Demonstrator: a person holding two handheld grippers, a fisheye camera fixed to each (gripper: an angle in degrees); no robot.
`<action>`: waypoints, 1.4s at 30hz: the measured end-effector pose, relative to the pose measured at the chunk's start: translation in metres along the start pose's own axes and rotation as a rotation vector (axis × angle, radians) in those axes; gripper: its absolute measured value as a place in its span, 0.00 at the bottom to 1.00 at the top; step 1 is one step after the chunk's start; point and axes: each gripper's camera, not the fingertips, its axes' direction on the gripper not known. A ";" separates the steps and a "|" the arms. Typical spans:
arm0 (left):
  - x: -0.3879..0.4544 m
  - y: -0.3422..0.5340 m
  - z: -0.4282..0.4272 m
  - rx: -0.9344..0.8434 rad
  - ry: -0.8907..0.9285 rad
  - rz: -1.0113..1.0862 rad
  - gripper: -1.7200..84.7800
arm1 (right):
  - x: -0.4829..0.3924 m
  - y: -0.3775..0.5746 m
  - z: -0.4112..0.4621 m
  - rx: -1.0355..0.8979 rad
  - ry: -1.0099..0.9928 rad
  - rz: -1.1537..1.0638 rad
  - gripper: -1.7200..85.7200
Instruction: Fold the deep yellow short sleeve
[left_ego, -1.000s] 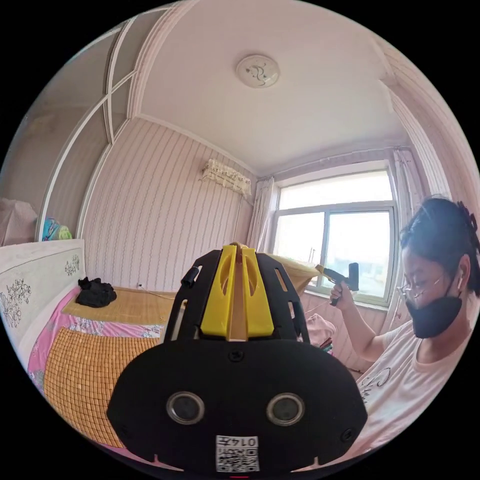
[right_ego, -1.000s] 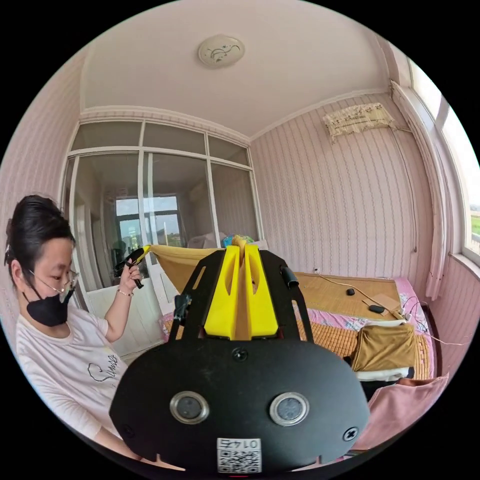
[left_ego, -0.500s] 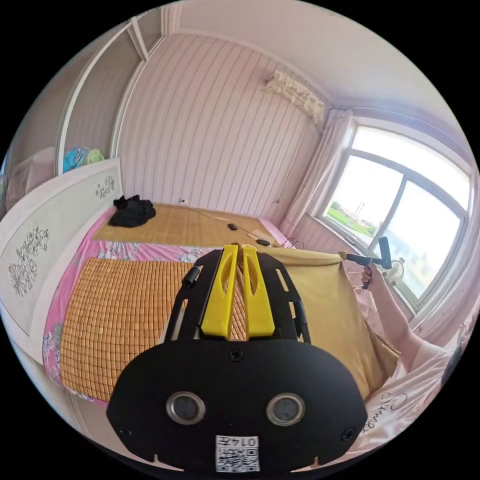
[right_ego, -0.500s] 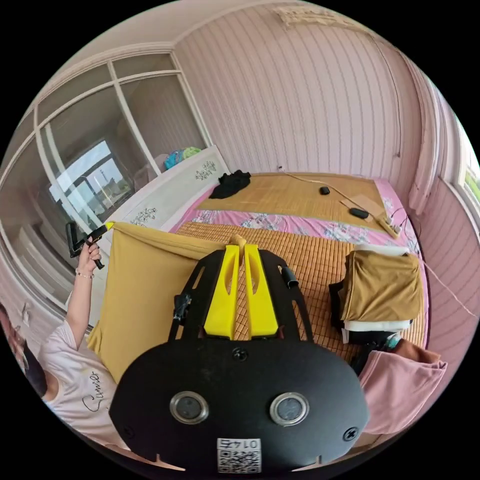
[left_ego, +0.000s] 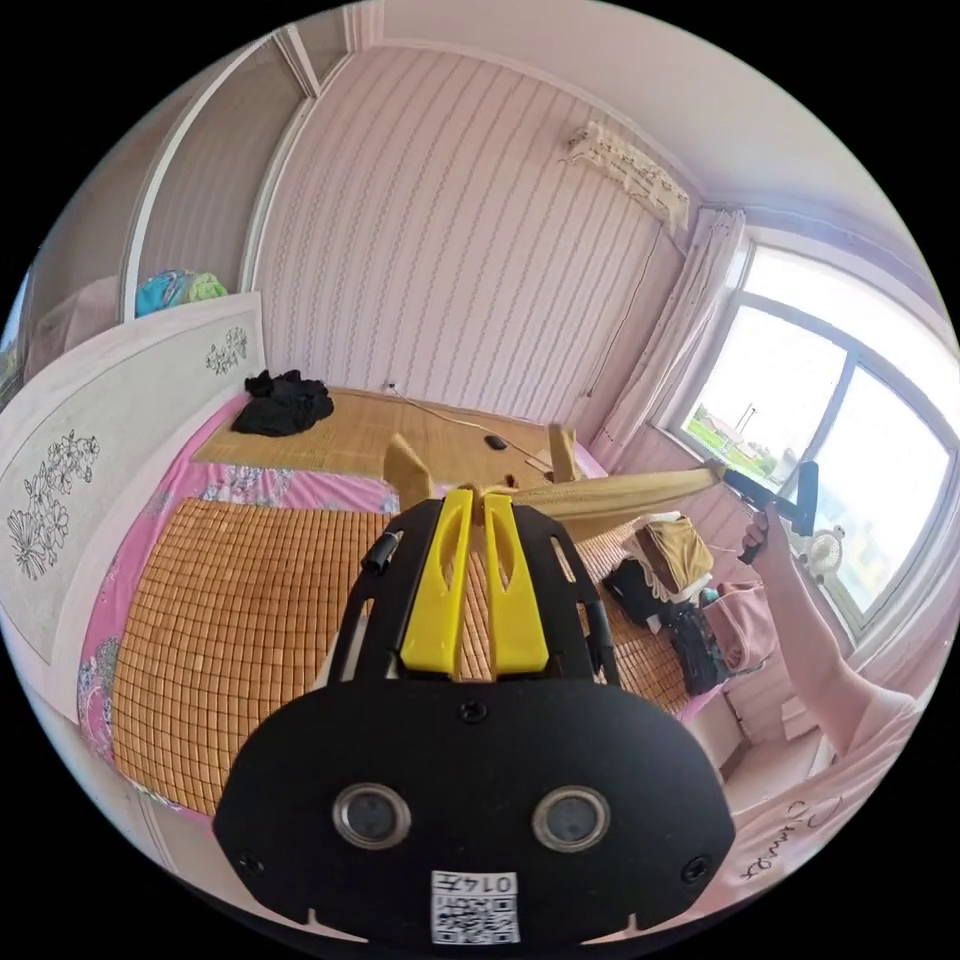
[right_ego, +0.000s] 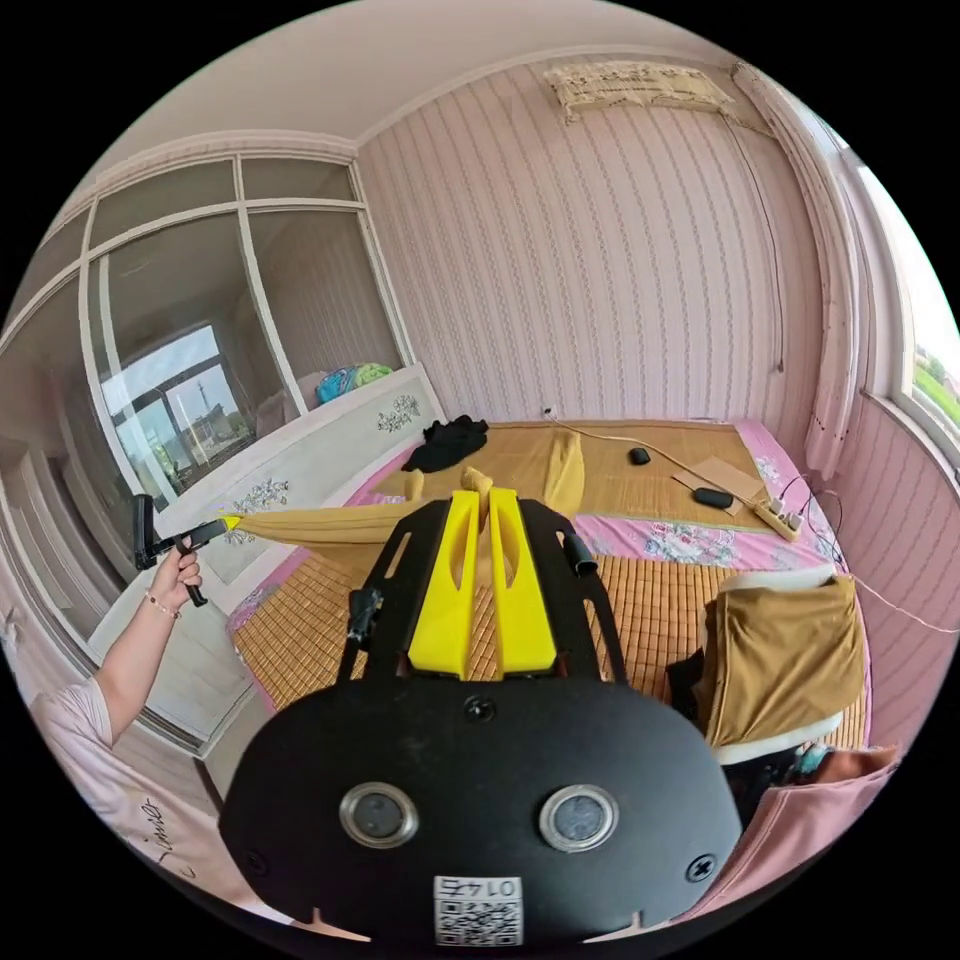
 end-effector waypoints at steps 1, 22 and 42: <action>-0.005 0.008 0.014 -0.032 -0.001 -0.014 0.01 | 0.009 0.018 0.024 -0.066 0.005 0.032 0.03; 0.005 0.297 0.274 -0.871 -0.177 -0.004 0.02 | -0.001 0.234 0.150 -0.818 0.055 0.247 0.03; 0.119 0.314 0.271 -0.821 -0.408 0.224 0.10 | -0.085 0.194 0.096 -0.842 0.144 0.100 0.09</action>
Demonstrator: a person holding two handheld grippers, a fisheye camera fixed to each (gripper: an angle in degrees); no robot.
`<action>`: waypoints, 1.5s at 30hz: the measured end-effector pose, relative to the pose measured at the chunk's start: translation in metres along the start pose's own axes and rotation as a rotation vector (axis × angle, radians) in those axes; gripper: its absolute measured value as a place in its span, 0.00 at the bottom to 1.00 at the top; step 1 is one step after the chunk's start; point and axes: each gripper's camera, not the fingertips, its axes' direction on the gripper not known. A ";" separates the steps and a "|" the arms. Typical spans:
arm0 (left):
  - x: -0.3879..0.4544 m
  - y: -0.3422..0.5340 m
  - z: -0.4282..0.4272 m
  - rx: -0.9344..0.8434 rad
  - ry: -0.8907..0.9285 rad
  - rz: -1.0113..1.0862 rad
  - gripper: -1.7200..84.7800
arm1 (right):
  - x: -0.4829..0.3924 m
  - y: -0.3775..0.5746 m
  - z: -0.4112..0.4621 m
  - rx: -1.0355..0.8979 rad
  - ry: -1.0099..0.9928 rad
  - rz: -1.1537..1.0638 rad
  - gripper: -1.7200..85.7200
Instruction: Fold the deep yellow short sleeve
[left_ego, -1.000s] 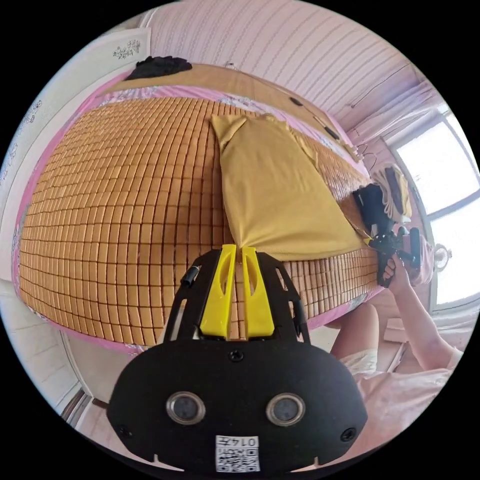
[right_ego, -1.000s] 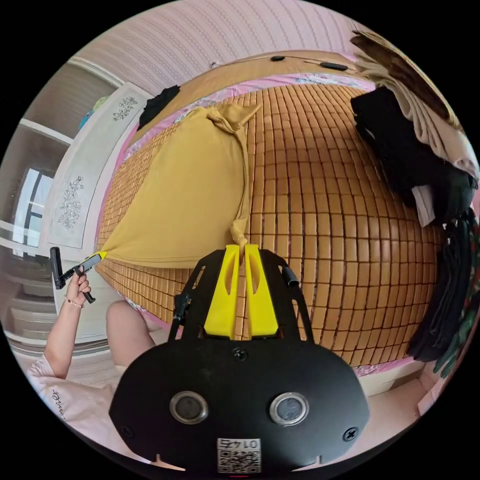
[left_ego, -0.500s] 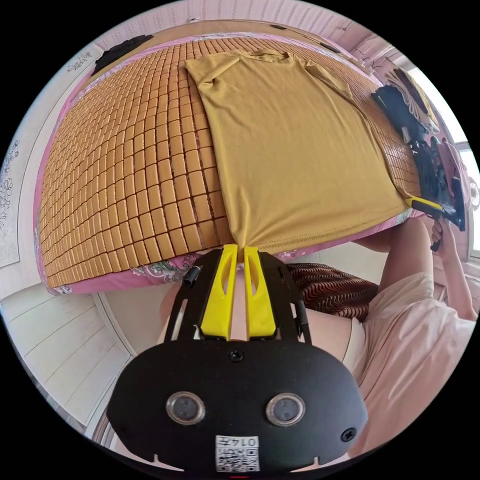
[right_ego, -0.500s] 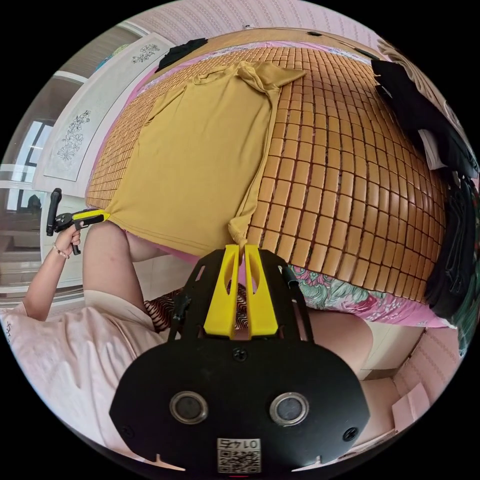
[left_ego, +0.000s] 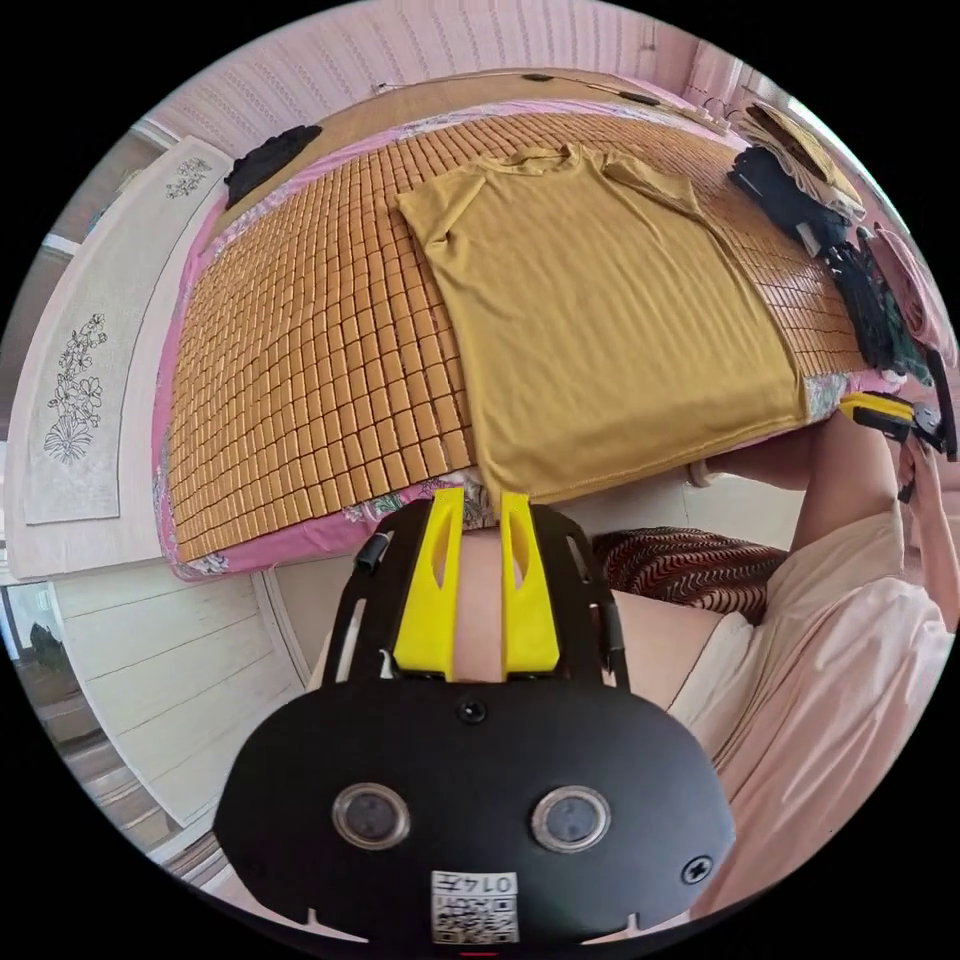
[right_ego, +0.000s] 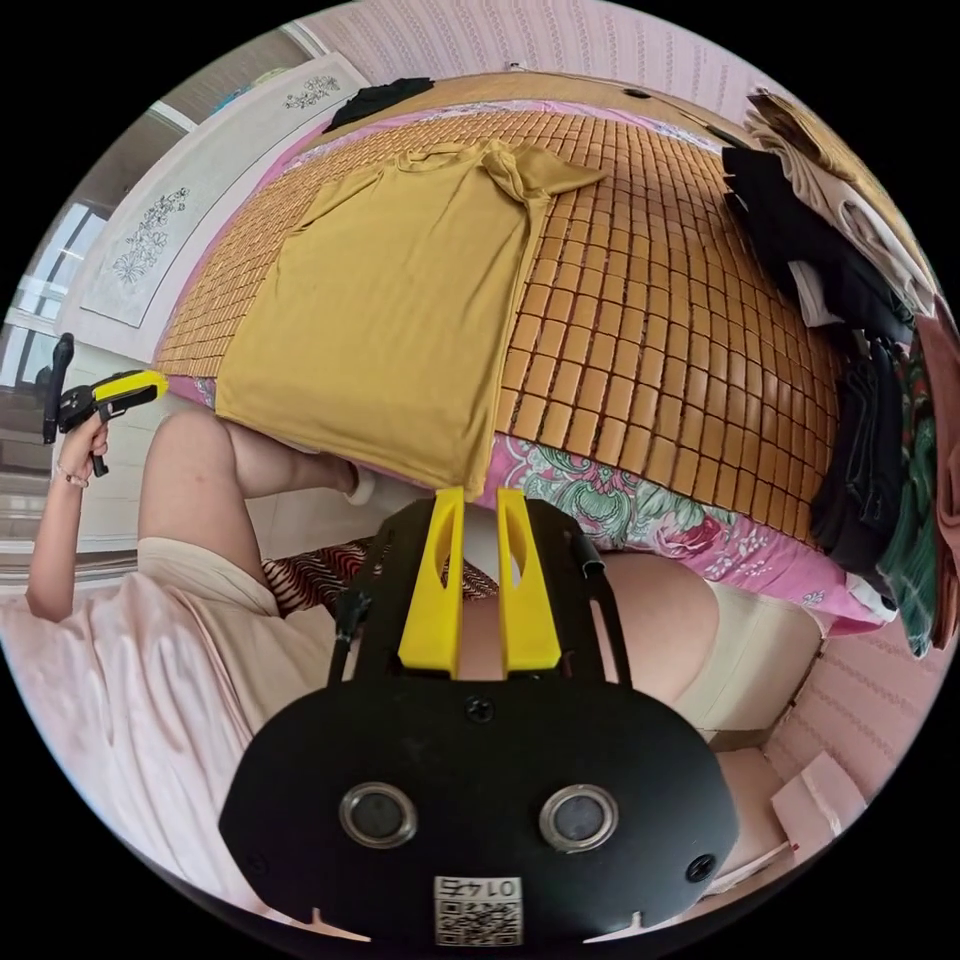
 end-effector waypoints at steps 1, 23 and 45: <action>0.007 -0.002 -0.004 0.017 0.000 0.014 0.10 | -0.002 0.001 -0.005 0.023 -0.002 0.004 0.08; 0.153 -0.149 0.001 0.194 0.127 0.351 0.12 | -0.032 -0.101 -0.047 0.129 0.052 -0.148 0.08; 0.136 -0.412 0.119 0.165 0.407 0.392 0.11 | -0.005 -0.300 -0.032 0.300 -0.004 0.098 0.02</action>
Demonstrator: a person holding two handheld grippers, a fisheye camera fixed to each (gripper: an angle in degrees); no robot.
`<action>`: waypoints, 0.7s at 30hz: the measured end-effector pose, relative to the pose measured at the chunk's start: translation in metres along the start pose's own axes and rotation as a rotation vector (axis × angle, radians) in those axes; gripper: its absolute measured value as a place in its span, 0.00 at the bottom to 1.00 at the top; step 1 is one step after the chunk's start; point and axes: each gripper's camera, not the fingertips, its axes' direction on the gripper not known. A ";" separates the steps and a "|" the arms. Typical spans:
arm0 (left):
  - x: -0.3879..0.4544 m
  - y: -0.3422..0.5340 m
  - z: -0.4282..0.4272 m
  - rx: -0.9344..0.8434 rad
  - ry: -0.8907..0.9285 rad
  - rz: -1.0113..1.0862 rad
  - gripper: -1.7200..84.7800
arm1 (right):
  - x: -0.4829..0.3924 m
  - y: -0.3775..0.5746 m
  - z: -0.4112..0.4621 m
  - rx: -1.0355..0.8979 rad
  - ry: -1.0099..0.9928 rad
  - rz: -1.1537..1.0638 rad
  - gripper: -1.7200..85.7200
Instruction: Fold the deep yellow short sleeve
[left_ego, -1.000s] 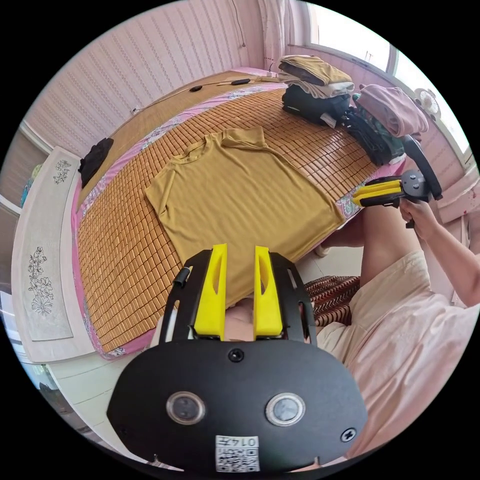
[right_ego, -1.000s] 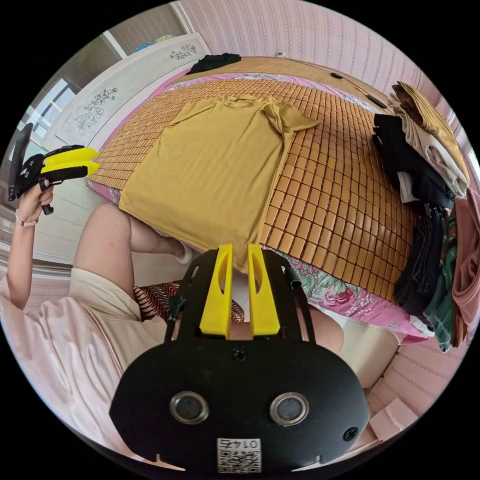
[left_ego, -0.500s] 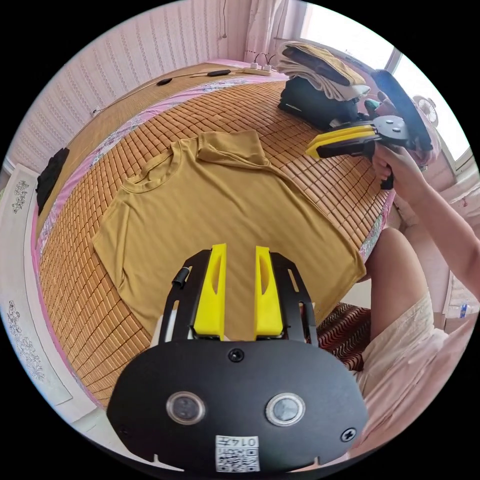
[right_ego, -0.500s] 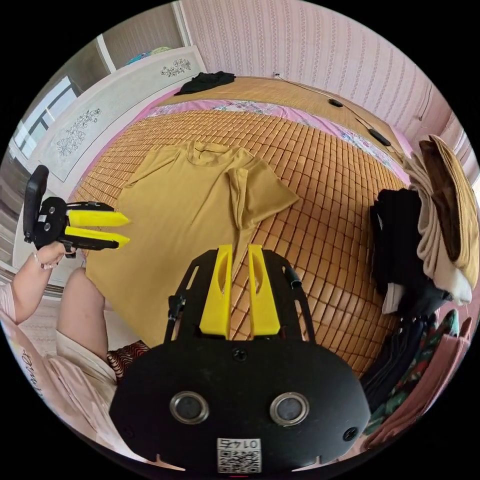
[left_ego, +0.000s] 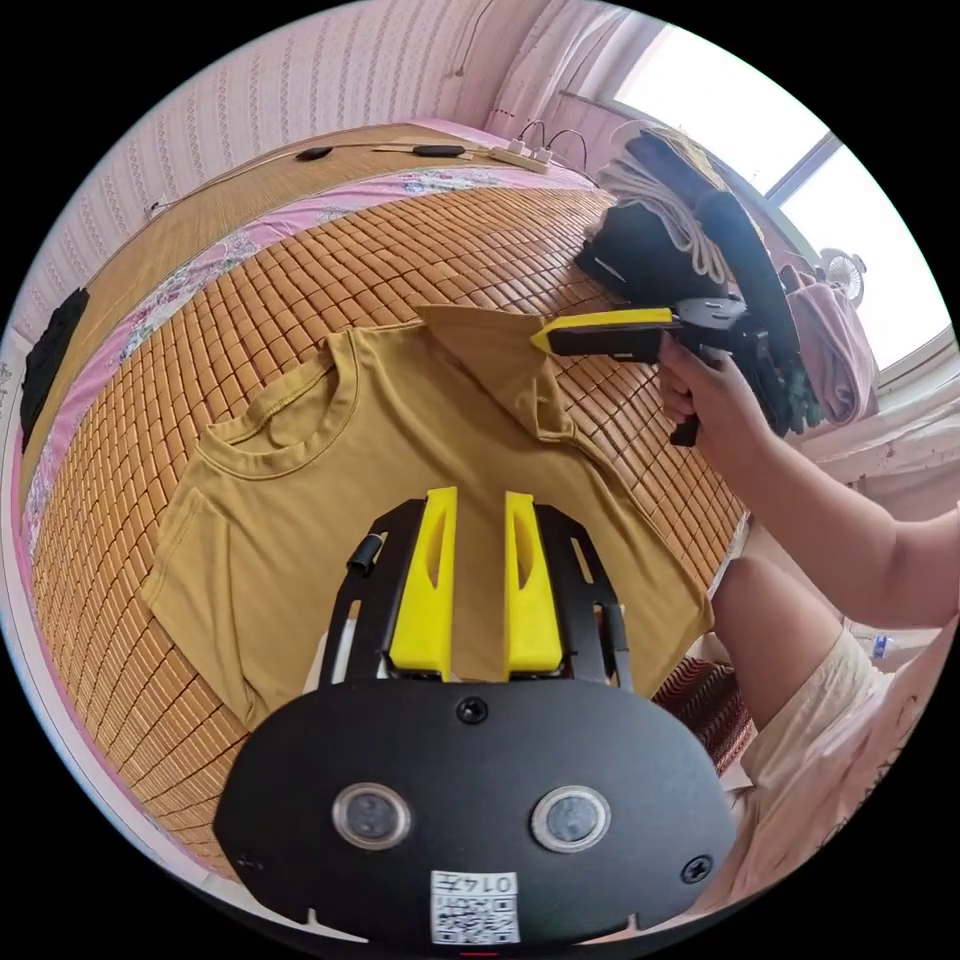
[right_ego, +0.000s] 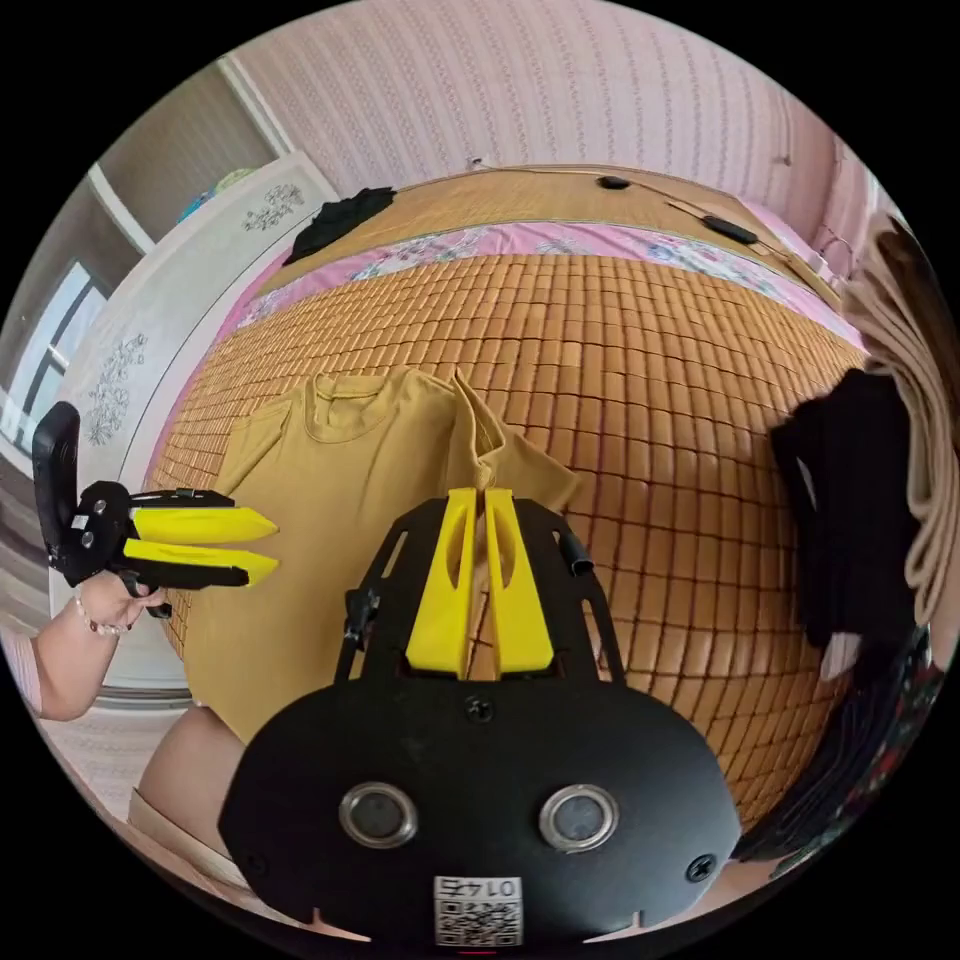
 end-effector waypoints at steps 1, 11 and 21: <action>0.002 -0.005 -0.001 0.005 0.009 0.014 0.11 | 0.016 0.024 -0.023 0.003 0.048 0.068 0.03; 0.057 -0.138 0.069 -0.093 0.036 0.258 0.10 | 0.074 0.146 -0.071 -0.155 0.028 0.423 0.10; 0.146 -0.224 0.175 -0.272 -0.009 0.519 0.10 | 0.059 0.129 -0.075 -0.174 0.007 0.457 0.04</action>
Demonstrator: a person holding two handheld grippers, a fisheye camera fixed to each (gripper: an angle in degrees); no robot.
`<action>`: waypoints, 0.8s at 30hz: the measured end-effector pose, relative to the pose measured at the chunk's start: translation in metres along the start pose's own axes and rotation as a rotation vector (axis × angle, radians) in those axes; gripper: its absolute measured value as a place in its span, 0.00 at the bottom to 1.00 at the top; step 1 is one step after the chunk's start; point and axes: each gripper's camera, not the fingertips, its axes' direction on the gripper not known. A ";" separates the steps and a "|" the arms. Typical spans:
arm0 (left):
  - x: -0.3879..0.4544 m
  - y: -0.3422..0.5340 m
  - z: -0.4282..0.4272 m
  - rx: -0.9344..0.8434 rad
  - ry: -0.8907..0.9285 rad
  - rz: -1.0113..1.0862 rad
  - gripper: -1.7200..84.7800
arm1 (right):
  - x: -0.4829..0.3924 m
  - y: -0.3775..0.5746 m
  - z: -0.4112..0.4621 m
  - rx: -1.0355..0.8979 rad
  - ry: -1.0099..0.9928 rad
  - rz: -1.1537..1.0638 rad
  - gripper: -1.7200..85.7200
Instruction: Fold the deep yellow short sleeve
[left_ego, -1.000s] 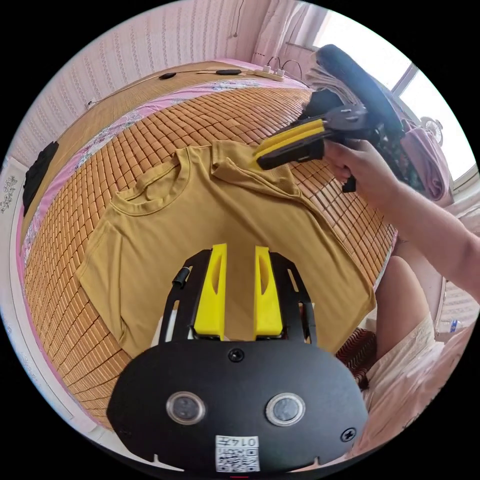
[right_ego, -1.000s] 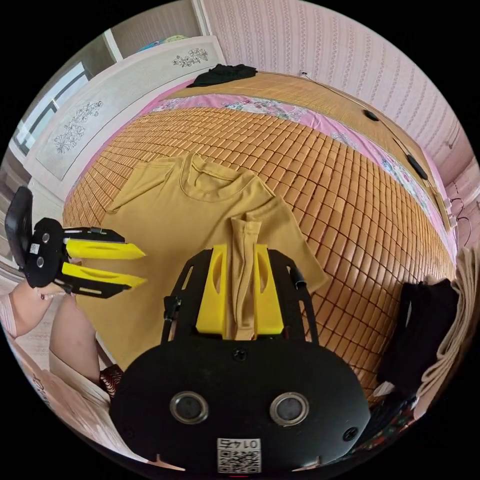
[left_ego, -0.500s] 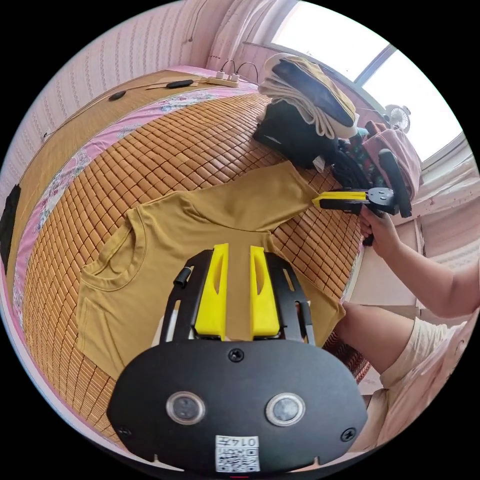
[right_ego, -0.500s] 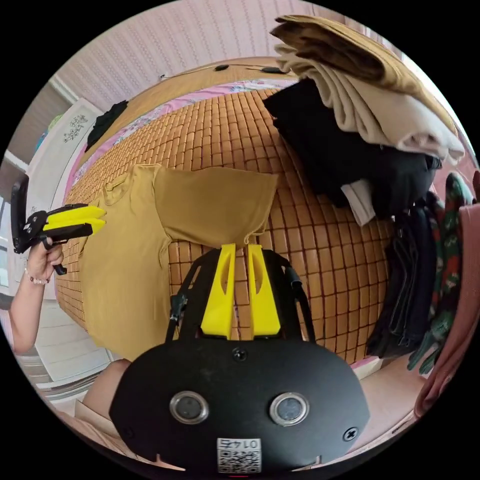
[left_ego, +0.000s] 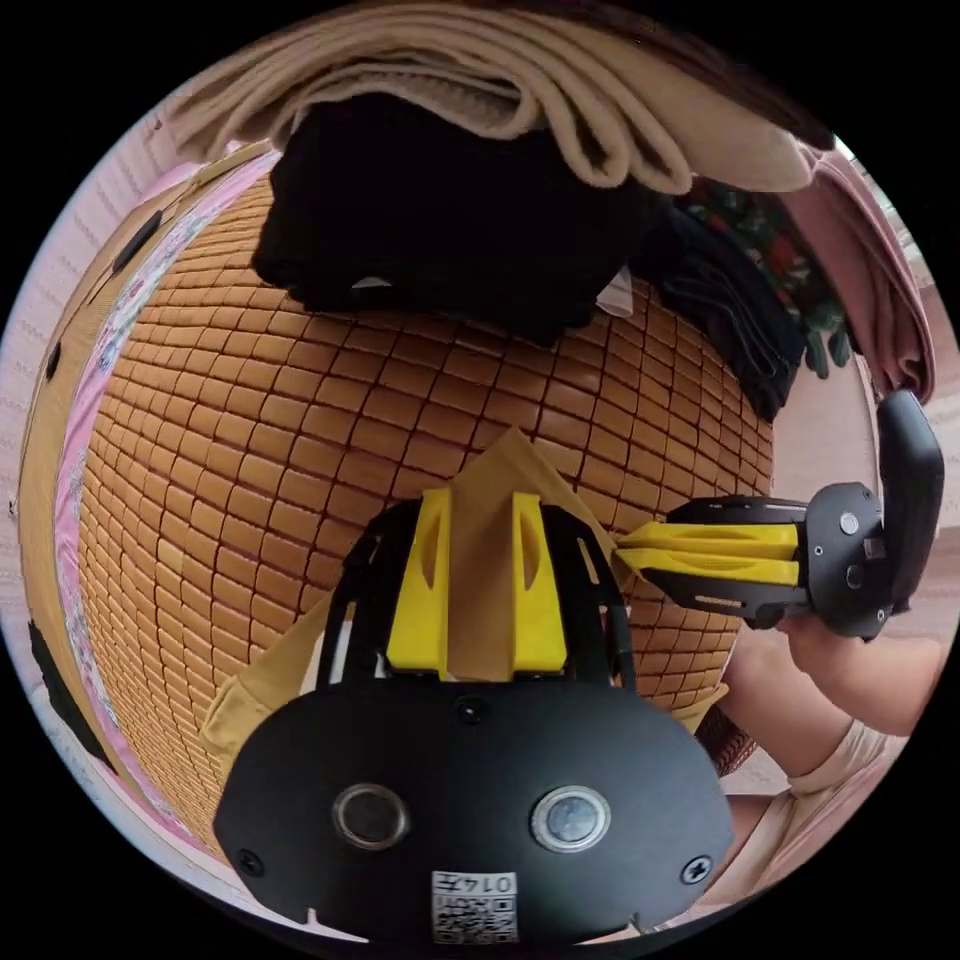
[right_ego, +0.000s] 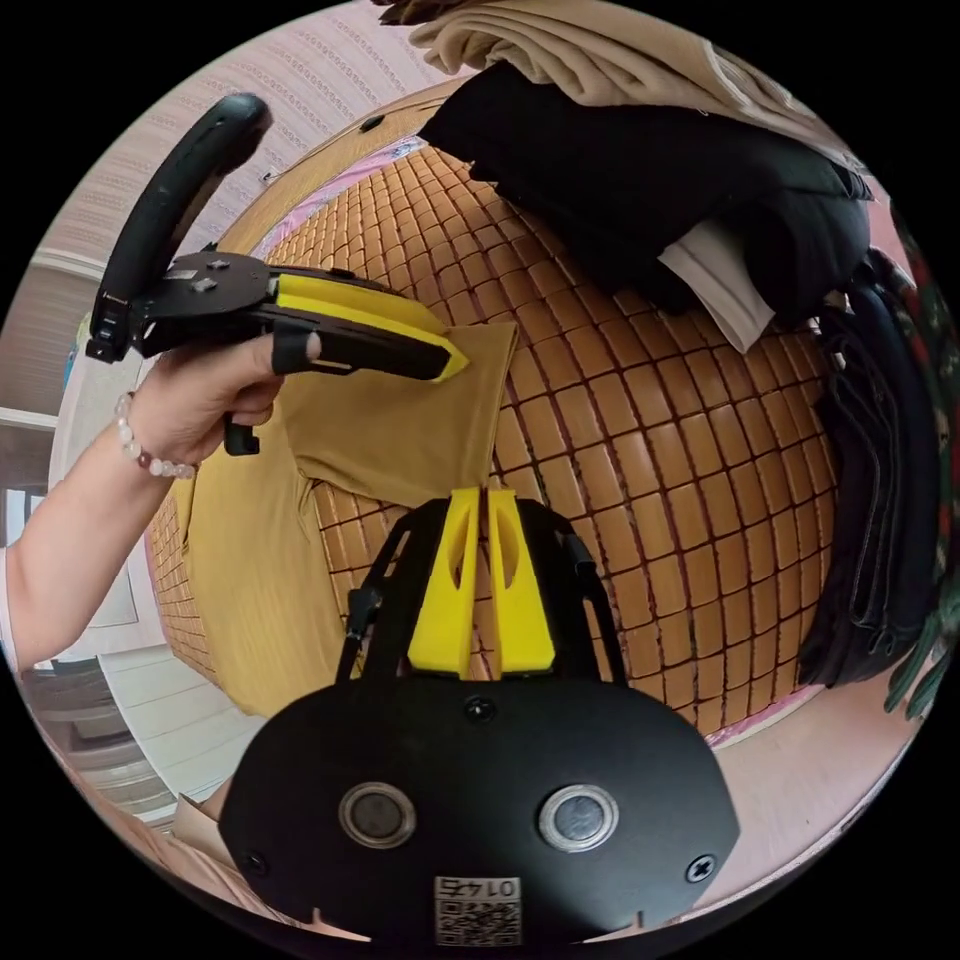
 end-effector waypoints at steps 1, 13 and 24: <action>0.002 0.000 -0.002 0.020 0.012 0.046 0.09 | 0.000 -0.002 -0.004 -0.001 -0.020 -0.005 0.04; -0.011 0.018 -0.007 0.018 -0.107 0.041 0.05 | -0.018 -0.034 -0.058 0.004 0.014 -0.054 0.02; -0.075 0.299 -0.087 0.265 0.010 -0.511 0.08 | -0.069 -0.056 -0.142 -0.023 0.151 -0.177 0.02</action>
